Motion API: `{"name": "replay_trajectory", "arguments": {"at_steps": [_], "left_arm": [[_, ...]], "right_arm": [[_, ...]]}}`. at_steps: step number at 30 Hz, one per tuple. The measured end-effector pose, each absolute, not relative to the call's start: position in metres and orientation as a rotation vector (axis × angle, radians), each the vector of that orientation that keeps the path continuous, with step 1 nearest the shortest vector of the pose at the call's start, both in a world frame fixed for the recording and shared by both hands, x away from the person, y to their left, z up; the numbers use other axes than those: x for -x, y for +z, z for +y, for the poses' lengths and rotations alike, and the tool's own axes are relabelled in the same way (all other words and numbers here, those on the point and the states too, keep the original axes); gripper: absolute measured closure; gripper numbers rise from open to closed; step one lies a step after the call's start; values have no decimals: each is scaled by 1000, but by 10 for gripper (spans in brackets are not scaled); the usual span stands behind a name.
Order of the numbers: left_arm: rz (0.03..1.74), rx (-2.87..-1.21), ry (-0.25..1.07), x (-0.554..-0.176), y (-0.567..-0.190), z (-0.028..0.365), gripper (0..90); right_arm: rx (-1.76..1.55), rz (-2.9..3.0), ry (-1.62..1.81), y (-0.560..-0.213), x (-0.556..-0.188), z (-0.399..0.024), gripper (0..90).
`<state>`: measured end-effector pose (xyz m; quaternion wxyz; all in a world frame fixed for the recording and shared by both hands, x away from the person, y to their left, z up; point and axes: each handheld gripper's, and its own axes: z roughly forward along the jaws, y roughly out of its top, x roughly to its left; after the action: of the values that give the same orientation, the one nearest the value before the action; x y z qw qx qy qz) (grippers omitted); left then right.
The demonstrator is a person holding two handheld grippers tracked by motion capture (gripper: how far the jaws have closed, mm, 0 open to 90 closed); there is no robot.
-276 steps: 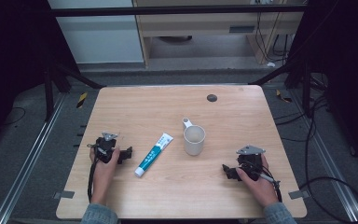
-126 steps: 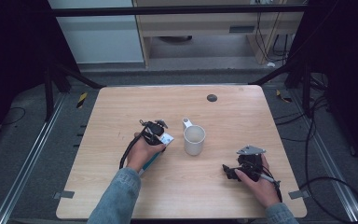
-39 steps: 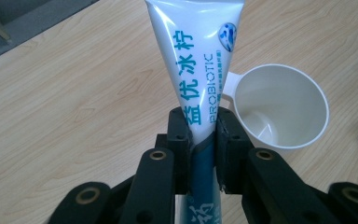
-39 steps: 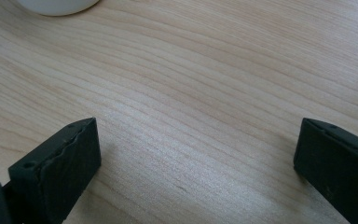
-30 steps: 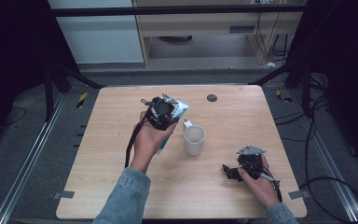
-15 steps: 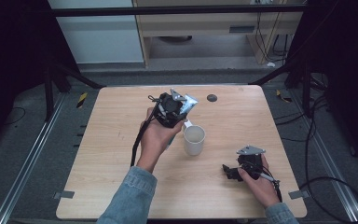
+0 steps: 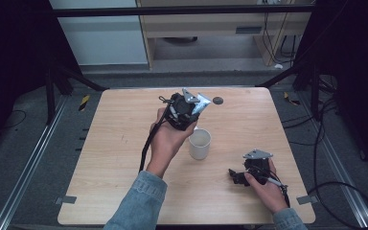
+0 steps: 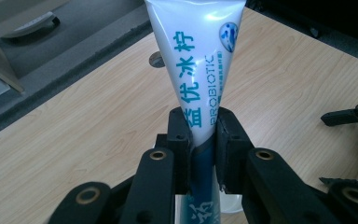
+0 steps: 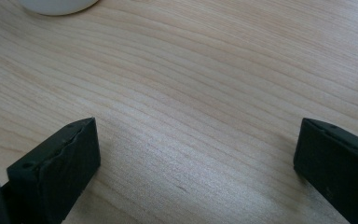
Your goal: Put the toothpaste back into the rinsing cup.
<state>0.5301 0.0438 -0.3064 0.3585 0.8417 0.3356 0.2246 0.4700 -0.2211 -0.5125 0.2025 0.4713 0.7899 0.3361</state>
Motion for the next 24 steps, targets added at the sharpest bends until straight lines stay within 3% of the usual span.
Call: {"name": "replay_trajectory", "arguments": {"at_steps": [24], "left_arm": [[846,-2084,581,-520,-292,27,777]], "right_arm": [[-1309,2207,932,-513,-470,-221,6]]}}
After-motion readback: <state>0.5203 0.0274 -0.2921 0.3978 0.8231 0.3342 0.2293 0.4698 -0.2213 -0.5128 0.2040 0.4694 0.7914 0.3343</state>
